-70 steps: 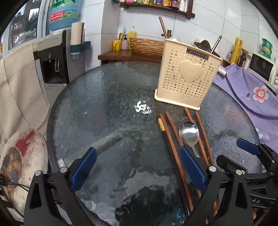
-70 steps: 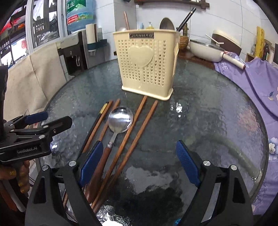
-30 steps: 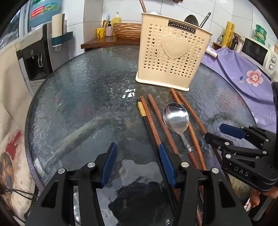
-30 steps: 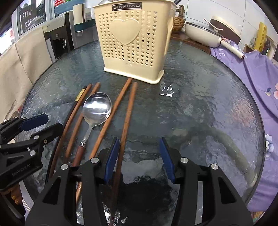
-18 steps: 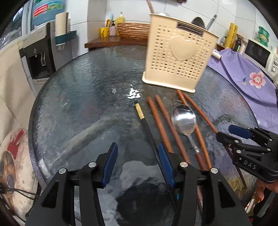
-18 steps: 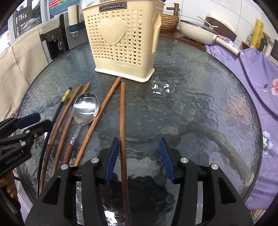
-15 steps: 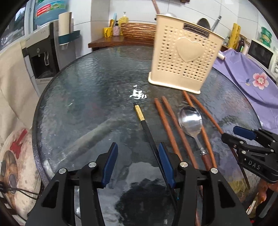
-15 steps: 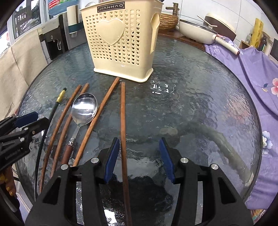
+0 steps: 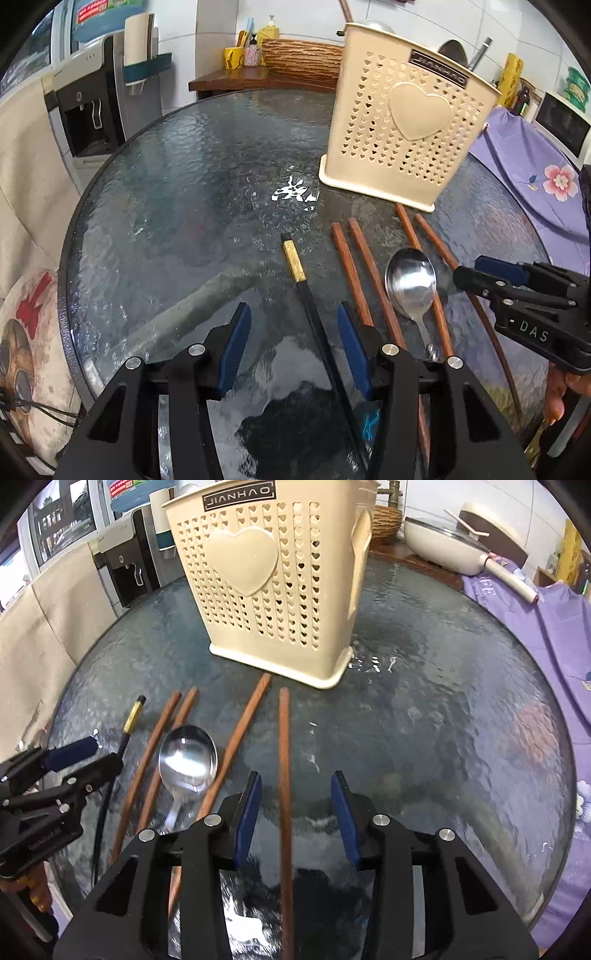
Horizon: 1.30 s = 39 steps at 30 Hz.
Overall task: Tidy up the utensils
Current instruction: 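Grasp a wooden chopstick with the right tool while the left tool grasps the black gold-tipped chopstick, then lift both chopsticks and carry them over the cream holder with both tools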
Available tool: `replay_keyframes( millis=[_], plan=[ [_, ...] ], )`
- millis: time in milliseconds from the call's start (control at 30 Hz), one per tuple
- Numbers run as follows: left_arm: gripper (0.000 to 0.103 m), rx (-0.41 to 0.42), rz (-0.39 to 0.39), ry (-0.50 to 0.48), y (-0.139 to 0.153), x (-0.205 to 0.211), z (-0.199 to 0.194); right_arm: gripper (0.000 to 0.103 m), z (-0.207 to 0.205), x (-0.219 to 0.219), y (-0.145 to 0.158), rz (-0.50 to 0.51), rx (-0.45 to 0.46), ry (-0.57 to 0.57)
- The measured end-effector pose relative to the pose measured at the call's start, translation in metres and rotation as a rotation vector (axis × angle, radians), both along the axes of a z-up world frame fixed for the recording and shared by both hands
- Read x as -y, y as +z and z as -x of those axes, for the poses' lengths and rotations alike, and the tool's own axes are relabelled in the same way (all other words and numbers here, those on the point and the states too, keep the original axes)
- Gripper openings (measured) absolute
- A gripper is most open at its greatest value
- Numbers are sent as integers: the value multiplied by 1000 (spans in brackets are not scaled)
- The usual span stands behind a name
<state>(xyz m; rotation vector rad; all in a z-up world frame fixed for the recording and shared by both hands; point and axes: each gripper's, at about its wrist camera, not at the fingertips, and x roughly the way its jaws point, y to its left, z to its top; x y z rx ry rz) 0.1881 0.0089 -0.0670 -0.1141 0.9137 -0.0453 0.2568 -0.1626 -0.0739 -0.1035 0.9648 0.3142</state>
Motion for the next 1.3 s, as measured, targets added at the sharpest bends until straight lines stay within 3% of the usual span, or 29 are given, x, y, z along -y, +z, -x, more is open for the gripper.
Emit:
replay_keyframes(
  millis=[200,400,567,700,1067,1300],
  plan=[
    [46,-19,12,31,2,-2,-14,30,-18,-8,-3,11,-18,21],
    [32,-15,-25,10,2,10,-21,25,-30,-15,-2,28,-15,42],
    [20,-15,-40,2,2,15,-21,12,-35,-18,-4,44,-14,61],
    [10,-15,-42,-8,2,18,-16,8,-31,-23,-3,60,-6,85],
    [7,-3,-10,-25,2,18,-18,7,-20,-17,-6,-3,19,87],
    [7,55,30,-21,21,11,-20,7,-8,-8,17,-67,94,99]
  ],
)
